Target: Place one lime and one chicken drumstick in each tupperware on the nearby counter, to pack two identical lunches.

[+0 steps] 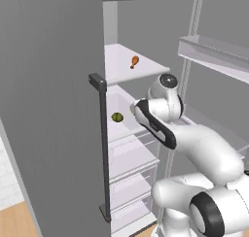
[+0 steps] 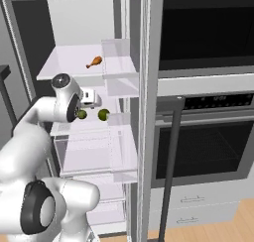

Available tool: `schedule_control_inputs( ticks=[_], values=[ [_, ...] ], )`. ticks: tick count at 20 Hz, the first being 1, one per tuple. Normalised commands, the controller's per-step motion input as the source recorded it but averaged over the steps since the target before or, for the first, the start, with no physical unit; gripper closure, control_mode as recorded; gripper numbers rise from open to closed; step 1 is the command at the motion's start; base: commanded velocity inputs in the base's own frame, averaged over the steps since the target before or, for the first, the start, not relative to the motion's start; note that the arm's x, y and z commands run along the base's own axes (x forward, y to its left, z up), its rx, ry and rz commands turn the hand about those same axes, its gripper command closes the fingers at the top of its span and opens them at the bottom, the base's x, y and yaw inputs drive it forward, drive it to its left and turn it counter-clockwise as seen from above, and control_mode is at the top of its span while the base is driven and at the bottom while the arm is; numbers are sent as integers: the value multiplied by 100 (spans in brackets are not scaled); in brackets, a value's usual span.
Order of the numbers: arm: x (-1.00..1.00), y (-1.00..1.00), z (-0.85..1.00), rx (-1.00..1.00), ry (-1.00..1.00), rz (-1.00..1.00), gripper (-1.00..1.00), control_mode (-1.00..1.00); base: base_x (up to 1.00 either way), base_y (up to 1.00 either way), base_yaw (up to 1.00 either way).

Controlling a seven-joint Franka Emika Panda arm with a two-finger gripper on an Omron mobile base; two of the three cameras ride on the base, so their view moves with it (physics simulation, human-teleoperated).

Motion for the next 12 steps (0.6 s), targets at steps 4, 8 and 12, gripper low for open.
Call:
schedule_control_inputs(
  ticks=[4, 8, 12],
  values=[
    [23, -13, -34, 2, 0, -2, -100, -100, 0, 0, 0],
    [14, 0, -16, 1, 7, -1, -100, -100, 0, 0, 0],
    [5, 0, -24, 0, 12, 0, -100, -100, 0, 0, 0]
  ],
)
